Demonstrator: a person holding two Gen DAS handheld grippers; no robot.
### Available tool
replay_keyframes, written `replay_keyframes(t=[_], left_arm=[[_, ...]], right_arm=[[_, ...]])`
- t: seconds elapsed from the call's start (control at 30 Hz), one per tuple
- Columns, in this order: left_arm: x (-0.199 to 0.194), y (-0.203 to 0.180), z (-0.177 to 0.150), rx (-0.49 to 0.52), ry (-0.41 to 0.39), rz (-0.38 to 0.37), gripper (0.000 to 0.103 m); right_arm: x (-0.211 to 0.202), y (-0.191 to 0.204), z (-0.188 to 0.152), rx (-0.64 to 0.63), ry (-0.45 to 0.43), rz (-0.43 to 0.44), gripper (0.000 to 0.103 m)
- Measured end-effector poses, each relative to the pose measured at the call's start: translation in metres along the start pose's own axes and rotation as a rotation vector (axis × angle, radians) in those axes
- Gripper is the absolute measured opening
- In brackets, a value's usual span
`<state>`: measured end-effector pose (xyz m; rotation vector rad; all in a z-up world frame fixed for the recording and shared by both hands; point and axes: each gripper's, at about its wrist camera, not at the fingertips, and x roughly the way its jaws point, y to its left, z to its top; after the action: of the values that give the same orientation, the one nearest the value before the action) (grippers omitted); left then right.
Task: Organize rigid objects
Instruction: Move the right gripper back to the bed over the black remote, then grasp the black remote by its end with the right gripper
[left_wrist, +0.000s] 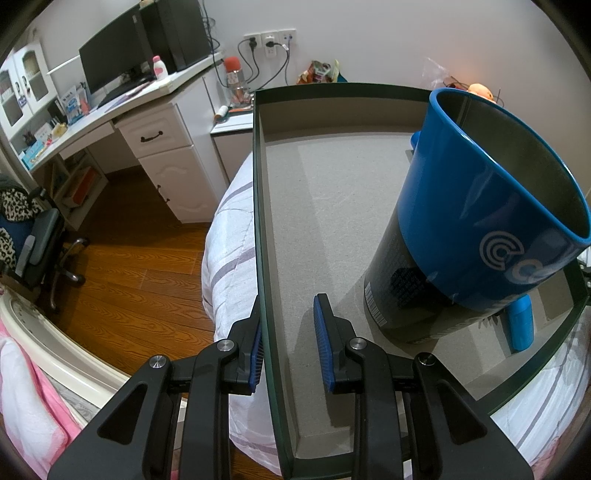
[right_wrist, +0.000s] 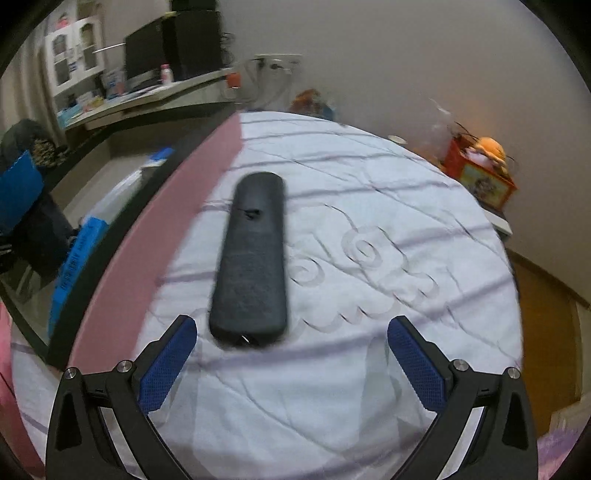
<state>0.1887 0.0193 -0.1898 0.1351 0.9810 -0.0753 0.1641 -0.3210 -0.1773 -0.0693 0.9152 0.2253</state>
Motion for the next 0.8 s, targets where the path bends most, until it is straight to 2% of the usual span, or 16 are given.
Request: replay_keyframes(t=[0.1,0.2,0.37,0.4,0.57,0.8], left_arm=[[0.000,0.001,0.000,0.000,0.000,0.000,0.024],[0.000,0.002,-0.001,0.000,-0.001,0.000,0.024],[0.000,0.001,0.000,0.001,0.000,0.000,0.024],[0.000,0.001,0.000,0.000,0.000,0.000,0.024],[0.000,0.001,0.000,0.000,0.000,0.001,0.024],[-0.001,0.003,-0.001,0.002,0.001,0.002,0.024]], right_arm=[[0.007,0.005,0.006,-0.035,-0.004,0.030,0.103],[0.013,0.002,0.007,-0.018,0.014,0.047,0.095],[0.009,-0.003,0.005,0.002,0.012,0.039,0.062],[0.007,-0.004,0.004,0.003,0.007,0.041,0.050],[-0.001,-0.002,-0.004,0.040,0.027,0.011,0.048],[-0.028,0.010,-0.029,0.075,0.078,-0.075,0.048]])
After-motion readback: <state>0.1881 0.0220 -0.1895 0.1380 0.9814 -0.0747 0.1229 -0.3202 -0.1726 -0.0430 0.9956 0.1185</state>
